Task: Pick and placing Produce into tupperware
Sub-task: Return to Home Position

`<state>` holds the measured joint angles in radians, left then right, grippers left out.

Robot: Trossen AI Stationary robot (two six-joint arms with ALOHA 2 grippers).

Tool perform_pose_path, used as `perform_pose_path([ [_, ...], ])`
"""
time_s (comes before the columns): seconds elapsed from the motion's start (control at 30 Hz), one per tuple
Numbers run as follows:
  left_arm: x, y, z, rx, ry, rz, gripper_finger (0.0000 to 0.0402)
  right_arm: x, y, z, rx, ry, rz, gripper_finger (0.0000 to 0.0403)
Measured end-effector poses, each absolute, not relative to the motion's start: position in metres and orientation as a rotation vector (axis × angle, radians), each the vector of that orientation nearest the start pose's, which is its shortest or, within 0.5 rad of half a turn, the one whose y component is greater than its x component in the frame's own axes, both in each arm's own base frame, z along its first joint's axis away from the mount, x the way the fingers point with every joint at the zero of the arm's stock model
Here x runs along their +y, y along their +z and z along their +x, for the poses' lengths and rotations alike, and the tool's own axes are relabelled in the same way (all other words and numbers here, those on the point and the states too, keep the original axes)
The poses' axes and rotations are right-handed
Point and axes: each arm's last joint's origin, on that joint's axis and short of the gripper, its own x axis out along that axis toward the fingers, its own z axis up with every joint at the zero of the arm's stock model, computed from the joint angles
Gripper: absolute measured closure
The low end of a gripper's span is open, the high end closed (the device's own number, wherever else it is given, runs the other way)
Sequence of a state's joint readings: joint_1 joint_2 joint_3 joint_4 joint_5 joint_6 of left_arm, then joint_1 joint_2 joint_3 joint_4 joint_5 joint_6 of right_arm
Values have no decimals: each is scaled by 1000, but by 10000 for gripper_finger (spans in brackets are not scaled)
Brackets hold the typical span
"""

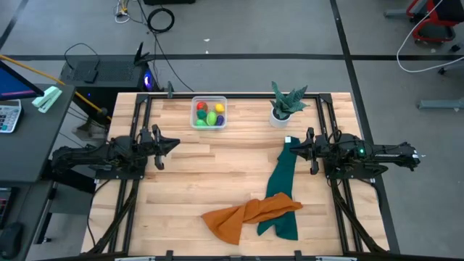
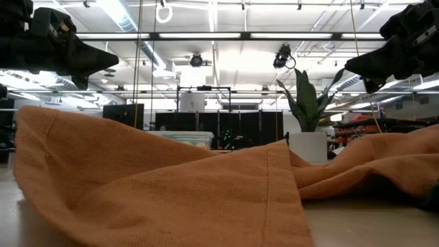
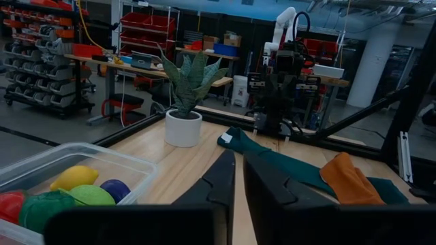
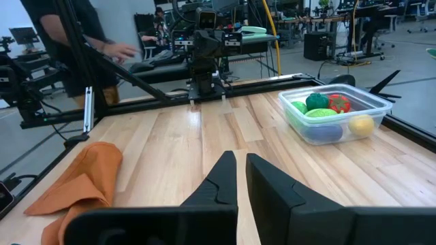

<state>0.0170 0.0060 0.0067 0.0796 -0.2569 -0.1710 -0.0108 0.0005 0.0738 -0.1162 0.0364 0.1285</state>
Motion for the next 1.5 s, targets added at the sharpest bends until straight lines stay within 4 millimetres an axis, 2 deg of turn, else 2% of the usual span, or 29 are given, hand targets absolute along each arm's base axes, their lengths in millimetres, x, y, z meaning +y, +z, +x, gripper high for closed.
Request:
perform_pose_path([
  [0.5,9,173,96,-103,266,-179,374,-2,177,93,40,-50,128,402],
  [0.83,9,173,96,-103,266,-180,361,-2,177,93,40,-50,128,402],
  [1.2,9,173,96,-103,267,-180,376,-2,177,93,40,-49,128,402],
  [1.5,9,173,96,-103,267,-179,364,-2,177,93,40,-50,128,402],
])
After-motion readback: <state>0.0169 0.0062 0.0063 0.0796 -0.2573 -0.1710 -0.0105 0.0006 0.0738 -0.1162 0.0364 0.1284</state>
